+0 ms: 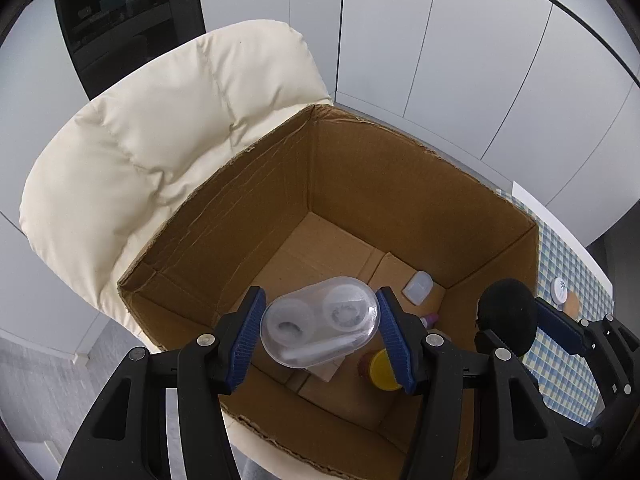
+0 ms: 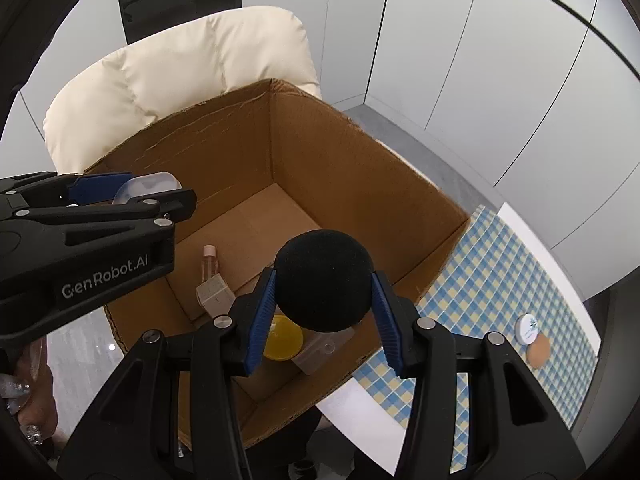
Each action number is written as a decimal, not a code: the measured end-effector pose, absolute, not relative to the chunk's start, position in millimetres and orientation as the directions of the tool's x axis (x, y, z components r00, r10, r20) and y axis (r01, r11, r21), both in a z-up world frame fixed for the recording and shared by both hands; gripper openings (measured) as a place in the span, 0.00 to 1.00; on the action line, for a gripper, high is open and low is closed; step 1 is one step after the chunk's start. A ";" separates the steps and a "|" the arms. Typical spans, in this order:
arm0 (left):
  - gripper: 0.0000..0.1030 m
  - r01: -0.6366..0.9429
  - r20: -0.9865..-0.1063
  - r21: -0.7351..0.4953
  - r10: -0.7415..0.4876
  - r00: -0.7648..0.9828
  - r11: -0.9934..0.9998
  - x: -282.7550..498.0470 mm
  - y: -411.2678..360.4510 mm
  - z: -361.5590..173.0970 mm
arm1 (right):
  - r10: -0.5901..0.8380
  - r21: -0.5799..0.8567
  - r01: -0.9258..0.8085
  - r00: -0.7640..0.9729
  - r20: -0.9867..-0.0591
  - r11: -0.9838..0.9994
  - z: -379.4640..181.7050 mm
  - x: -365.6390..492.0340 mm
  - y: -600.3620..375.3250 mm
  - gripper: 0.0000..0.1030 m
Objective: Organize objects
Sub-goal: 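Open the left gripper to drop the clear case while the right releases the puff, then withdraw both open grippers up and out of the cardboard box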
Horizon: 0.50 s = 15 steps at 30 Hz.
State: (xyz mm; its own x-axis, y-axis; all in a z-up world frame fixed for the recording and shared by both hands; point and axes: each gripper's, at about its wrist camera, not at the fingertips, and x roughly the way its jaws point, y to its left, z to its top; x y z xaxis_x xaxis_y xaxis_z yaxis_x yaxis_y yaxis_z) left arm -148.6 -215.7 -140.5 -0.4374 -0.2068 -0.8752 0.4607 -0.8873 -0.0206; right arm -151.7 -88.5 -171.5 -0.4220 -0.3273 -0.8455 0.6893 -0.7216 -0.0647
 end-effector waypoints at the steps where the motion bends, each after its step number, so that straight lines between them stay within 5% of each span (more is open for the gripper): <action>1: 0.55 0.461 -0.876 -0.020 -0.207 -0.436 -0.887 -150.1 -214.9 -141.8 | -0.329 -0.059 0.689 -0.418 -0.847 -0.722 -172.6 -152.7 -87.7 0.48; 5: 0.58 0.436 -0.866 -0.049 -0.179 -0.467 -0.899 -151.9 -211.4 -140.8 | -0.336 -0.042 0.684 -0.410 -0.848 -0.728 -176.0 -159.0 -86.4 0.55; 7: 0.87 0.432 -0.864 -0.069 -0.163 -0.476 -0.899 -151.1 -210.7 -138.9 | -0.340 -0.041 0.697 -0.399 -0.851 -0.716 -177.5 -160.6 -86.6 0.92; 8: 0.95 0.433 -0.864 -0.069 -0.163 -0.476 -0.899 -150.6 -210.3 -138.1 | -0.339 -0.054 0.697 -0.413 -0.845 -0.715 -177.0 -159.7 -85.0 0.98; 15: 0.99 0.438 -0.849 -0.018 -0.217 -0.482 -0.899 -143.2 -208.2 -133.9 | -0.369 -0.018 0.695 -0.404 -0.837 -0.719 -174.6 -160.4 -74.9 1.00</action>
State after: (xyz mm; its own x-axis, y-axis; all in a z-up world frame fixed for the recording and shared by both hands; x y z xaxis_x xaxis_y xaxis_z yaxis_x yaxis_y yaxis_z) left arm -143.2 -208.2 -133.9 -0.4815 -0.2175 -0.8490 0.4384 -0.8986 -0.0184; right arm -160.4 -74.9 -174.6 -0.4035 -0.3688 -0.8374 0.6946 -0.7192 -0.0180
